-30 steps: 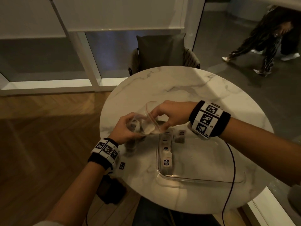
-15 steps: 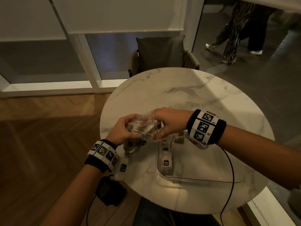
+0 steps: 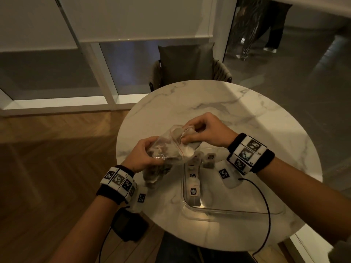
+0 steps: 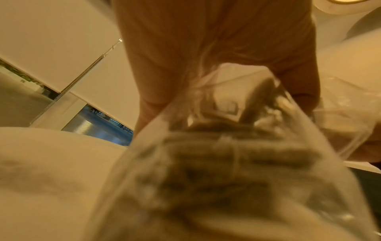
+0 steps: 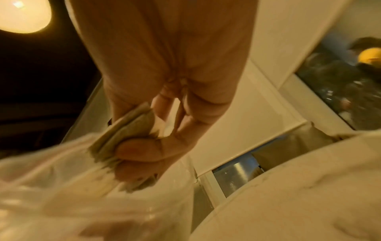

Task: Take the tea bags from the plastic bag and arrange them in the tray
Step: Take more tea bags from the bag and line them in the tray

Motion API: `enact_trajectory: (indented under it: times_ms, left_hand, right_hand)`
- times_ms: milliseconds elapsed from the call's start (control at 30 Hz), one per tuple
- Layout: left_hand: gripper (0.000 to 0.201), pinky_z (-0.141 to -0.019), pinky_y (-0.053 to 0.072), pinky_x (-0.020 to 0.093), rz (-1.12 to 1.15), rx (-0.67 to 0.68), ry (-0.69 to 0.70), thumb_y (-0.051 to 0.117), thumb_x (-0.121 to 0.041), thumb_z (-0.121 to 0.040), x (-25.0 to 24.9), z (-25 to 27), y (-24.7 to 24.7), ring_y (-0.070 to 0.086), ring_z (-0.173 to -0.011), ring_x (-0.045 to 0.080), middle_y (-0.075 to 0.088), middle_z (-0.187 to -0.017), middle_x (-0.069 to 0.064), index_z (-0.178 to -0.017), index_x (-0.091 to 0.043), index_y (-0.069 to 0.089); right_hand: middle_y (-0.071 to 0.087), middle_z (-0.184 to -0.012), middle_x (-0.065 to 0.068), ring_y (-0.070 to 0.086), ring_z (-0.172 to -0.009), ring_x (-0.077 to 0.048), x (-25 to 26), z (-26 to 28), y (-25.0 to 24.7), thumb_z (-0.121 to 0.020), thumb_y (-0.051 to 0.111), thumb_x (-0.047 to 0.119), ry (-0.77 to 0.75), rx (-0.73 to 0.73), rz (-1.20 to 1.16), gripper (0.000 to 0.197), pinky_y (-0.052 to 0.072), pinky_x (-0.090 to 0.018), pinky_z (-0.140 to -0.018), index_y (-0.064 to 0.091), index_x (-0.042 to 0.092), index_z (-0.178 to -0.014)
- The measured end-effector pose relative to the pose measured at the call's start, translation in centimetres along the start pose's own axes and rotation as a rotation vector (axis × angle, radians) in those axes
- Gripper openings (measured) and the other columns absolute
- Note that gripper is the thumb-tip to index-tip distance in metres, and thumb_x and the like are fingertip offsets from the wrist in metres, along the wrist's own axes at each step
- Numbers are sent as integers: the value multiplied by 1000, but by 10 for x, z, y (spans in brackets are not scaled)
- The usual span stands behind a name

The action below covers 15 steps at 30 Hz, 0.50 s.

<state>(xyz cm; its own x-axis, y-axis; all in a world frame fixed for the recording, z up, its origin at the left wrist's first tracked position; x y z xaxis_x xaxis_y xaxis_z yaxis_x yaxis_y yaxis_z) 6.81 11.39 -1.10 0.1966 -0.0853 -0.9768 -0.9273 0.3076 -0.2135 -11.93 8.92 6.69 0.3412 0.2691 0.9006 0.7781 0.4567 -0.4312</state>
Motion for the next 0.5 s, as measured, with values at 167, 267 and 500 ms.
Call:
enact_trajectory:
  times_ms: [167,267,500]
  left_hand:
    - [60,-88,56,29,-85,-47,-19,85,-31,-54,3,2,-7,68,-100,19,70,-108,8,-111,-29,67]
    - [56,-79,57,33,-258,-128,-106,87,-23,-62,10,-2,-13,65,-87,21,66,-96,5,-113,-21,65]
    - [77,-92,50,45,-537,-362,-367,88,-33,-66,38,-11,-22,58,-104,27,57,-119,12,-130,-17,48]
  right_hand:
    - [73,-94,-19,71,-78,-18,-14,18,-23,-80,74,2,93,-214,-304,21,57,-23,-65,68,-9,-98]
    - [73,-89,-12,70,-74,-15,-20,29,-35,-81,72,0,164,-306,-446,14,56,-20,-60,69,0,-95]
    - [75,-77,0,69,-67,-7,-25,47,-50,-84,68,0,199,-415,-606,9,53,-17,-56,69,4,-92]
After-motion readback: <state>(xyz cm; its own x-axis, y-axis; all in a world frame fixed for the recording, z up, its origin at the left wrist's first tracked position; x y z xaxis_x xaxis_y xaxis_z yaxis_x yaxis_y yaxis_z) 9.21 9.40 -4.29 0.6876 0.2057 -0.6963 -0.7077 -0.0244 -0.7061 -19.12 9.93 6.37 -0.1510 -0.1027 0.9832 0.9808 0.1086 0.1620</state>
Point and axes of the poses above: each hand's wrist, its own z-axis away from the middle knuckle, its own y-axis out of the palm, x = y × z, the point moved 7 cm from there along -z, towards the middle knuckle
